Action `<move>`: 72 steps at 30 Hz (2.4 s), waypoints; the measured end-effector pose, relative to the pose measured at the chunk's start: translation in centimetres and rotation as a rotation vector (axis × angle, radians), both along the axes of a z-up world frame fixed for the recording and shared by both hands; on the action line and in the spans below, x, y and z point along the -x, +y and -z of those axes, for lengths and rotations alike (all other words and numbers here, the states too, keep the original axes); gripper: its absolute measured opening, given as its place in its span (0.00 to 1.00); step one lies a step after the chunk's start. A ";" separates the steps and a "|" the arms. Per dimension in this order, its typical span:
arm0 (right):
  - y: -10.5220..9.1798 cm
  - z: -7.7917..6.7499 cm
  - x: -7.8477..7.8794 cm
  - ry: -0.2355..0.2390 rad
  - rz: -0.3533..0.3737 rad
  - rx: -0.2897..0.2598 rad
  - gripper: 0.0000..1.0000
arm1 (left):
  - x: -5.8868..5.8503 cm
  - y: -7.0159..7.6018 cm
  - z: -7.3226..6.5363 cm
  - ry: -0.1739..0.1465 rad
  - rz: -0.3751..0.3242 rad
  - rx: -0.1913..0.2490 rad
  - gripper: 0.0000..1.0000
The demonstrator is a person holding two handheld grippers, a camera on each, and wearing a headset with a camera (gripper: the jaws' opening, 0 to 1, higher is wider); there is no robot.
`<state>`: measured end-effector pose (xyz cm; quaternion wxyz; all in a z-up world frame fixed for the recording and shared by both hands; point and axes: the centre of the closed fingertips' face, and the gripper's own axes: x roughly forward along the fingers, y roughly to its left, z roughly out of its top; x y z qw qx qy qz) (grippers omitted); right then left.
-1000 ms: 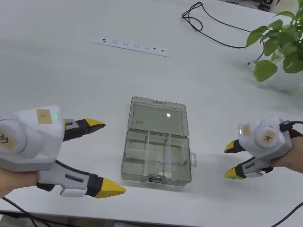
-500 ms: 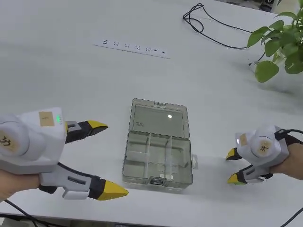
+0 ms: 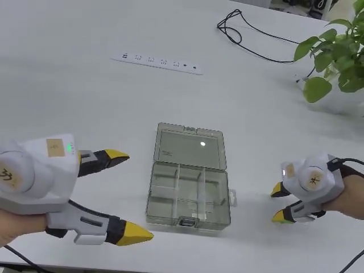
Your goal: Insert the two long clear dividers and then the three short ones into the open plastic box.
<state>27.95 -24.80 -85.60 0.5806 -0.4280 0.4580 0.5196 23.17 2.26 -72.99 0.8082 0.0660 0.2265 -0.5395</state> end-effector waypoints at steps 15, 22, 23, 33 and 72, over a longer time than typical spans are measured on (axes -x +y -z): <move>5.6 -8.0 1.2 -0.157 -0.013 -0.137 0.32 | -1.1 -1.7 -2.6 0.031 -0.031 0.061 0.89; 9.7 -13.3 2.3 -0.240 -0.054 -0.197 0.32 | -1.2 -4.4 -5.0 0.104 -0.037 0.161 0.82; 10.3 -14.1 2.5 -0.258 -0.067 -0.198 0.32 | -1.3 -4.7 -5.3 0.144 -0.062 0.178 0.81; 14.7 -18.4 4.2 -0.340 -0.130 -0.223 0.32 | -1.1 -7.7 -7.5 0.353 -0.112 0.362 0.59; 18.1 -21.0 5.8 -0.423 -0.193 -0.229 0.34 | 1.1 -10.1 -8.9 0.543 -0.092 0.511 0.00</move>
